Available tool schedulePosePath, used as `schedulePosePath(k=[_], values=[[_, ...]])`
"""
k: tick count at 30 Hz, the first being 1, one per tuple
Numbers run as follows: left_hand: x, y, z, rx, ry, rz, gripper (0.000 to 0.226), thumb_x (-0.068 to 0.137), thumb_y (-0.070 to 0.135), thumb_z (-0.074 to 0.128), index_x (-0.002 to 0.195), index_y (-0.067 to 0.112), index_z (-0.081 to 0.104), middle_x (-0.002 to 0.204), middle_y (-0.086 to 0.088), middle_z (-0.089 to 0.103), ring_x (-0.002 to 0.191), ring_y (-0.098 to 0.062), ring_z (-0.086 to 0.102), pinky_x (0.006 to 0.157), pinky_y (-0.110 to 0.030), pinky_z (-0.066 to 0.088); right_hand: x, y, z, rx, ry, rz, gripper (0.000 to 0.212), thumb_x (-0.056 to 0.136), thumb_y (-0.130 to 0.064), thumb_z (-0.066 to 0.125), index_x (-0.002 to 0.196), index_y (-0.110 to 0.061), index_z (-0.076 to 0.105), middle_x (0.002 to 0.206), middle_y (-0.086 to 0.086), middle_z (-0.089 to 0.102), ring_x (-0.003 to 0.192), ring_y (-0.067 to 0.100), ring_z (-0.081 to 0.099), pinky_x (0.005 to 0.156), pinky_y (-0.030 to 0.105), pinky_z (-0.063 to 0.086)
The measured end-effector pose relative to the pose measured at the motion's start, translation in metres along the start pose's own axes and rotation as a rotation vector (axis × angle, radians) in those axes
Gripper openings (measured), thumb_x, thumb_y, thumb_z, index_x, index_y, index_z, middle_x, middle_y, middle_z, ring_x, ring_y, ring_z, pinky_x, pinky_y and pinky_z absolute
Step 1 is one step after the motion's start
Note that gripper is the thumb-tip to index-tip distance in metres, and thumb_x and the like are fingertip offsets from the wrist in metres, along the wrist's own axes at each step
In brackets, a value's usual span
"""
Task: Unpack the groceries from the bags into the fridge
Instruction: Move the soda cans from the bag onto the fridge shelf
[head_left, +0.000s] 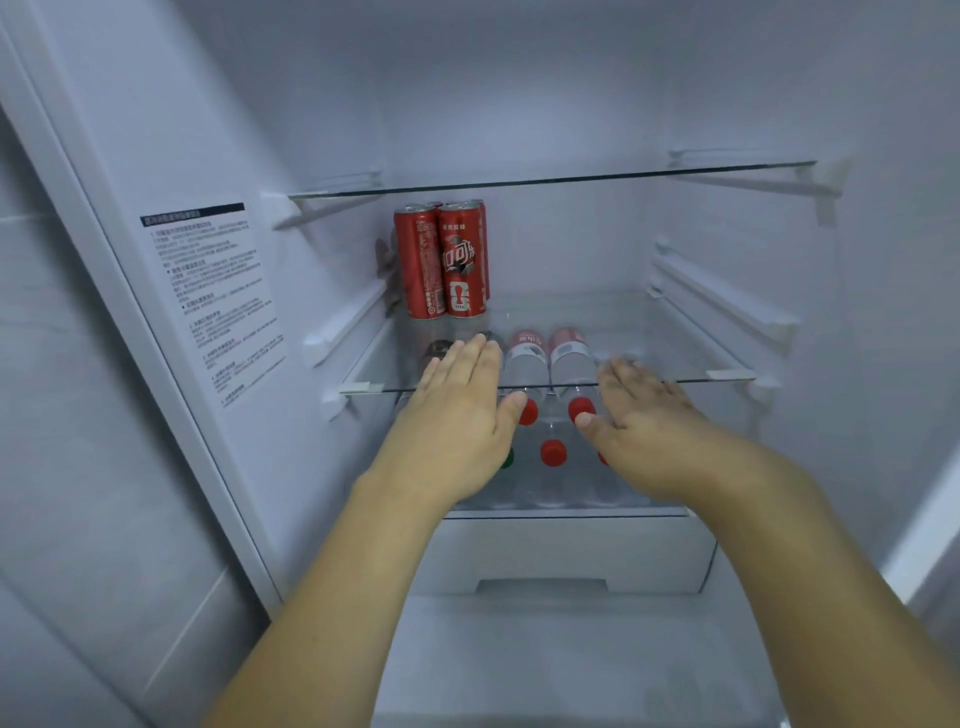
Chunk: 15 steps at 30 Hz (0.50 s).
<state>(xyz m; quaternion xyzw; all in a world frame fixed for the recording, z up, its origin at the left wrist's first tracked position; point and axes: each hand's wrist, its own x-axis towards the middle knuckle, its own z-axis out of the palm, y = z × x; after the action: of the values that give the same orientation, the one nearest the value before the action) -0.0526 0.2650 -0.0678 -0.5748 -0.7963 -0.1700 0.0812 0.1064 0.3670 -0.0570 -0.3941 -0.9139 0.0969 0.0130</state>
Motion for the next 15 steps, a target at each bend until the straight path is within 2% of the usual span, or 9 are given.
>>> schedulePosePath(k=[9, 15], values=[[-0.038, -0.004, -0.003, -0.004, -0.049, -0.145, 0.063, 0.105, 0.043, 0.027, 0.157, 0.014, 0.006, 0.165, -0.001, 0.001, 0.151, -0.015, -0.001, 0.123, -0.031, 0.001, -0.012, -0.017, 0.007, 0.014, -0.038, -0.082, 0.062, 0.105, -0.043, 0.017, 0.155, -0.017, -0.009, 0.161, 0.002, -0.02, 0.148, 0.016, -0.018, 0.119, 0.034, -0.012], [-0.06, -0.014, -0.006, -0.026, -0.067, -0.162, 0.062, 0.105, 0.041, 0.029, 0.157, 0.014, 0.009, 0.165, -0.001, 0.004, 0.15, -0.017, 0.005, 0.122, -0.031, 0.005, -0.025, -0.038, 0.014, -0.012, -0.063, -0.112, 0.063, 0.106, -0.041, 0.018, 0.155, -0.014, -0.009, 0.161, 0.003, -0.02, 0.149, 0.018, -0.018, 0.121, 0.036, -0.011]])
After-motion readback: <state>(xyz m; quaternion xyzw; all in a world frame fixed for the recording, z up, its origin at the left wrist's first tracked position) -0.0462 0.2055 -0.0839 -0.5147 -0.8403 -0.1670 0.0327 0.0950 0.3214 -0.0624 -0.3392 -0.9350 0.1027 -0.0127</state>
